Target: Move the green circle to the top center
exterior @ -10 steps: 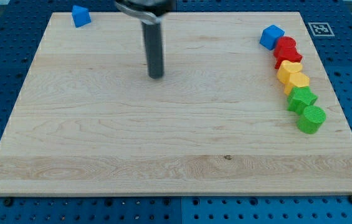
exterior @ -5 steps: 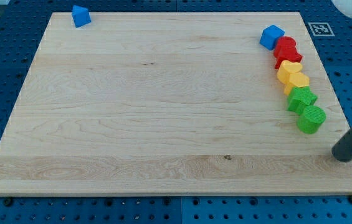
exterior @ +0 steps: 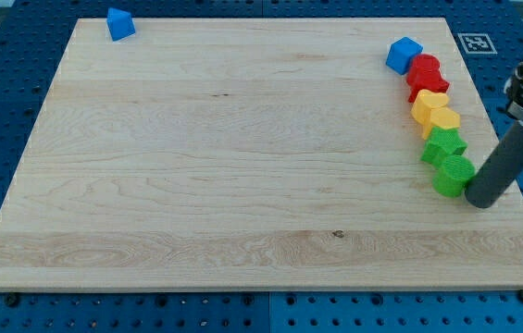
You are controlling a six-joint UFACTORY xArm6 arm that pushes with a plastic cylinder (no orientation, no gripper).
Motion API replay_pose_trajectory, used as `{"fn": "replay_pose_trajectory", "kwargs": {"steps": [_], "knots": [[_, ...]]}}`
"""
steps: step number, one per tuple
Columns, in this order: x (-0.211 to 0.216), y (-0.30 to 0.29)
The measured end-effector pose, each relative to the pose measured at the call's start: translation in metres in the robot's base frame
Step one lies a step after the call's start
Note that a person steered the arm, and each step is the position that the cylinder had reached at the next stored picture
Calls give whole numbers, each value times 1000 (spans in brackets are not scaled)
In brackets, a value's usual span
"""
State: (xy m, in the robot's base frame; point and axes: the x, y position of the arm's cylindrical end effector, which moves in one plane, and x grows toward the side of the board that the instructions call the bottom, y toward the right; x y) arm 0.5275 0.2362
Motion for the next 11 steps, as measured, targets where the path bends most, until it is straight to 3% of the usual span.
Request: {"fn": "replay_pose_trajectory", "kwargs": {"steps": [5, 7, 8, 9, 11], "knots": [[-56, -112], [-106, -114], [-99, -106], [-119, -100], [-172, -163]]}}
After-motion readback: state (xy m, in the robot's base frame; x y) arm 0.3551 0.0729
